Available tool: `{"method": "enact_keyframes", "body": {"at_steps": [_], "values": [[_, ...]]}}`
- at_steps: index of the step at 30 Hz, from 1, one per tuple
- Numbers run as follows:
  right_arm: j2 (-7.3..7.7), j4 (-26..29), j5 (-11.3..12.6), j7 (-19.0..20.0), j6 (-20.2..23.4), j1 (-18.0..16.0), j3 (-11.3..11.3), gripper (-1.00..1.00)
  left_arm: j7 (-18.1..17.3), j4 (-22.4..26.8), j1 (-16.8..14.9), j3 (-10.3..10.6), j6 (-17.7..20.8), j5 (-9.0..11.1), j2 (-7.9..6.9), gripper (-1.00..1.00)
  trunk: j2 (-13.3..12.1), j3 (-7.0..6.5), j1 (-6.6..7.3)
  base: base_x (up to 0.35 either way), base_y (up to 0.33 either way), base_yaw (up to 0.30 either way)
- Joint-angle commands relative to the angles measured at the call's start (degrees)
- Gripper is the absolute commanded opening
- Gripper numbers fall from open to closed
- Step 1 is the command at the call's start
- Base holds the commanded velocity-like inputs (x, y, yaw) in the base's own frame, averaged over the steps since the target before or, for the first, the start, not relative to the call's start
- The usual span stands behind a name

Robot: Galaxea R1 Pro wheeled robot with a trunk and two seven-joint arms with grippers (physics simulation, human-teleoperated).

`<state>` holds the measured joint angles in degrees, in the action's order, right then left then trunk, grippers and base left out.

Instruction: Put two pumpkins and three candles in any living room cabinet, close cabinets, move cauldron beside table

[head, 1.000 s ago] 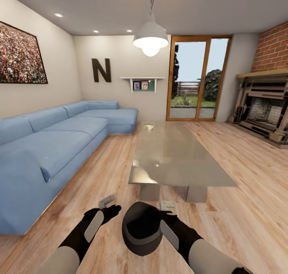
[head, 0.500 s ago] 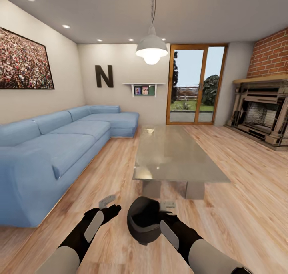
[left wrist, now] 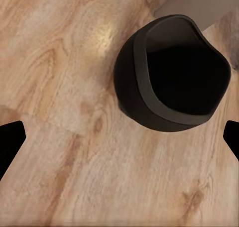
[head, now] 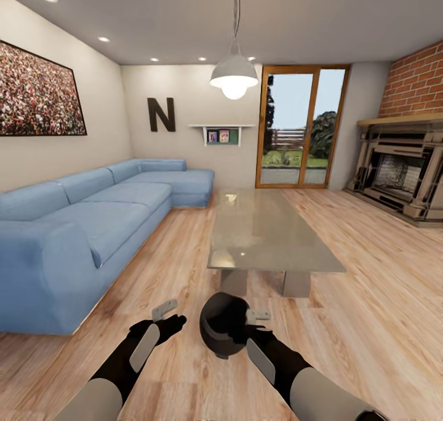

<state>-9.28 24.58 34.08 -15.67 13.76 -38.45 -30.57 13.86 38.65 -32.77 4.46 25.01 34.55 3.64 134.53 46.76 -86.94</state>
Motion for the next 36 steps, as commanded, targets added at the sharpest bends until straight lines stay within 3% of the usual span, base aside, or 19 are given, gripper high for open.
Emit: {"method": "enact_keyframes", "body": {"at_steps": [1,36], "values": [[0.05,0.08,0.43,-0.5,0.21,-0.05,-0.47,1.0,0.53,0.11,-0.02,0.2,0.13,0.6,-0.03,1.0,-0.38,-0.02,0.25,-0.091,0.0,0.0],[0.09,0.34,0.35,-0.61,-0.37,-0.05,-0.7,1.0,0.55,0.02,-0.02,0.2,0.13,0.55,-0.16,1.0,-14.42,-3.13,7.94,-0.027,0.0,0.0]]}}
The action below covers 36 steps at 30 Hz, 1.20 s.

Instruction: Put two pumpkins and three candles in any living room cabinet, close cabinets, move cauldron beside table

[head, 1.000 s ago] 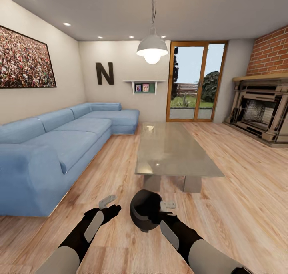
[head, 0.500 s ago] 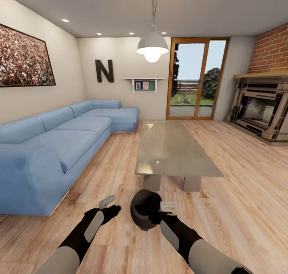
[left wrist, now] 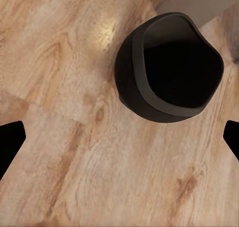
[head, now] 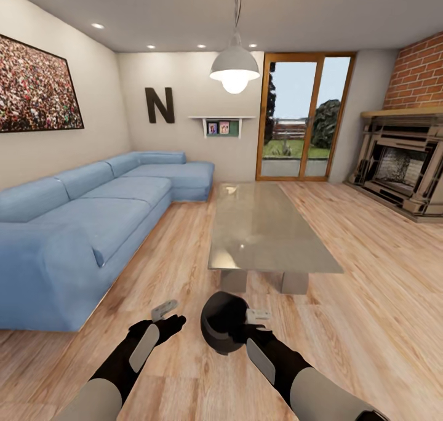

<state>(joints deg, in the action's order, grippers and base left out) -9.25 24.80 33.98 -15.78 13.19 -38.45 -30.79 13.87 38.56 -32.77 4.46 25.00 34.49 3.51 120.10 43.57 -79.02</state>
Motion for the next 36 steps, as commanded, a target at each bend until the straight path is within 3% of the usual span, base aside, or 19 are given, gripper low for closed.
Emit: {"method": "enact_keyframes", "body": {"at_steps": [1,20,22,26,29,31,34,36], "values": [[0.04,0.13,0.44,-0.52,0.13,-0.05,-0.48,1.0,0.54,0.11,-0.02,0.2,0.13,0.65,-0.29,1.0,-0.39,-0.1,0.23,0.0,0.0,0.0],[0.15,-0.14,0.55,-0.51,-0.41,-0.05,-0.33,1.0,0.72,-0.52,-0.26,0.12,2.31,0.95,-6.08,1.0,-8.01,-3.46,4.41,0.0,0.0,0.0],[0.15,-0.4,0.62,-0.52,-1.04,0.11,-0.32,1.0,0.84,-2.24,-0.33,0.15,4.07,0.89,-7.41,1.0,-8.81,-3.82,4.85,0.0,0.0,0.0],[0.18,-2.99,0.48,-0.51,-2.25,0.35,-0.39,1.0,0.82,-9.4,-0.35,0.17,4.17,0.52,-8.68,1.0,-10.41,-4.54,5.73,0.0,0.0,0.0],[0.19,-10.01,0.46,-0.49,-7.8,0.56,-0.49,1.0,0.68,-19.56,-0.23,0.47,-2.15,0.13,-8.97,1.0,-11.62,-5.08,6.38,0.0,0.0,0.0],[0.19,-16.8,0.41,-0.48,-13.18,0.66,-0.55,1.0,0.28,-27.94,-0.1,0.87,-9.44,-0.11,-8.98,1.0,-12.42,-5.44,6.82,0.0,0.0,0.0],[0.19,-21.64,0.42,-0.48,-17.62,0.81,-0.52,1.0,0.02,-33.62,0.04,1.06,-15.2,-0.06,-9.02,1.0,-13.62,-5.98,7.48,0.0,0.0,0.0],[0.19,-22.5,0.42,-0.48,-19.34,0.91,-0.51,1.0,-0.02,-34.74,0.3,1.11,-16.64,-0.05,-9.03,1.0,-14.42,-6.33,7.92,0.0,0.0,0.0]]}}
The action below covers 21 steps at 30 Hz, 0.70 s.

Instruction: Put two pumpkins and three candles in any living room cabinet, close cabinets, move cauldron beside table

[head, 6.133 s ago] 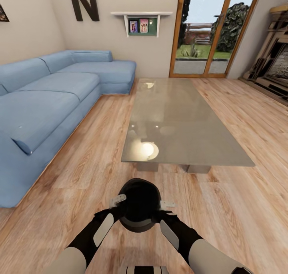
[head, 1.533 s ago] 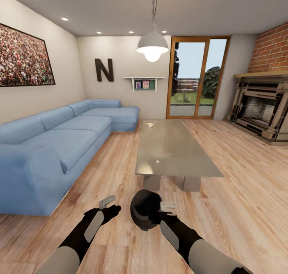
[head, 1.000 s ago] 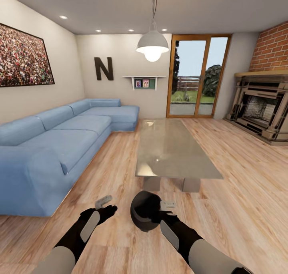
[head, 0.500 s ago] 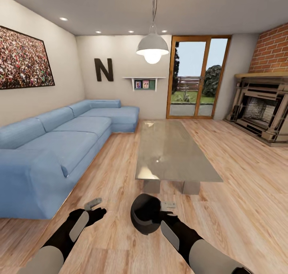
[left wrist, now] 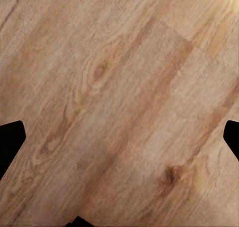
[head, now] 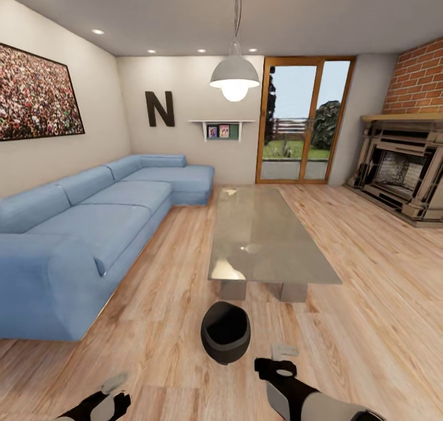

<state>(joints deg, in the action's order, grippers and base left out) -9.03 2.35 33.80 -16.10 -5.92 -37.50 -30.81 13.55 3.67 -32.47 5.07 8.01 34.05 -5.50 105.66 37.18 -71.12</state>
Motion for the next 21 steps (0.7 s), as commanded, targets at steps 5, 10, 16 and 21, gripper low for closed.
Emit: {"method": "enact_keyframes", "body": {"at_steps": [5,10,16,21], "values": [[0.03,-2.29,0.71,-0.37,-7.27,2.78,-0.46,1.0,0.21,-0.98,4.63,0.55,-4.81,0.31,-0.01,1.0,-1.99,-0.85,1.11,0.0,0.0,0.0],[0.17,-2.89,0.63,-0.42,-9.47,6.19,-0.47,1.0,0.13,-1.24,8.51,0.61,-7.61,0.28,0.06,1.0,-4.0,-1.75,2.21,0.0,0.0,0.0],[1.41,-2.95,0.49,-0.42,-15.0,10.42,-0.48,1.0,0.0,-1.29,12.36,0.64,-11.23,0.3,0.19,1.0,-6.4,-2.82,3.53,0.0,0.0,0.0],[2.11,-2.96,0.5,-0.42,-16.25,12.02,-0.48,1.0,-0.01,-1.33,13.68,0.68,-12.47,0.35,0.46,1.0,-8.41,-3.72,4.63,0.0,0.0,0.0]]}}
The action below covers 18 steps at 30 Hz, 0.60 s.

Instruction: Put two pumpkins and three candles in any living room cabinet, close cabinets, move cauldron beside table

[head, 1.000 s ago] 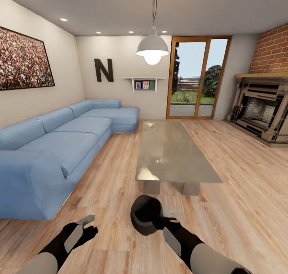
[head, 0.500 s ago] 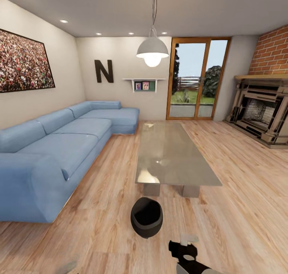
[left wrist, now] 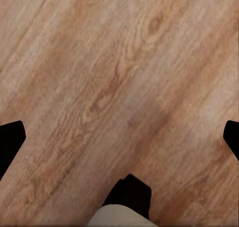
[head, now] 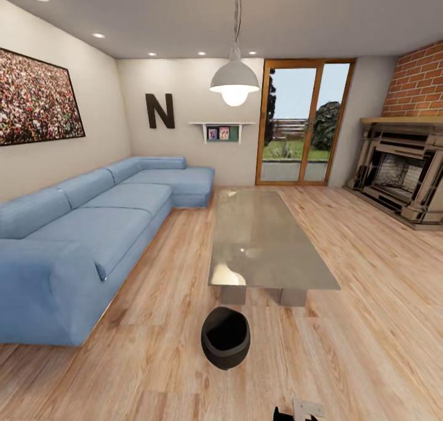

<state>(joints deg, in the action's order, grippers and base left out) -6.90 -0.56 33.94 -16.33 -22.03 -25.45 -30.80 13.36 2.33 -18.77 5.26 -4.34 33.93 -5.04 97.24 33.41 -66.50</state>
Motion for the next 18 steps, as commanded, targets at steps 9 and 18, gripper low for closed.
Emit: {"method": "enact_keyframes", "body": {"at_steps": [9,18], "values": [[0.12,-0.08,0.51,-0.11,-0.38,0.24,-0.5,1.0,0.16,-1.23,0.88,0.54,-2.86,0.59,0.58,1.0,-3.6,-1.56,1.99,0.0,0.0,0.0],[0.09,-0.62,0.43,-0.07,-0.23,0.95,-0.49,1.0,-3.81,-1.36,2.15,0.54,-4.07,0.53,1.2,1.0,-7.21,-3.18,3.97,0.0,0.0,0.0]]}}
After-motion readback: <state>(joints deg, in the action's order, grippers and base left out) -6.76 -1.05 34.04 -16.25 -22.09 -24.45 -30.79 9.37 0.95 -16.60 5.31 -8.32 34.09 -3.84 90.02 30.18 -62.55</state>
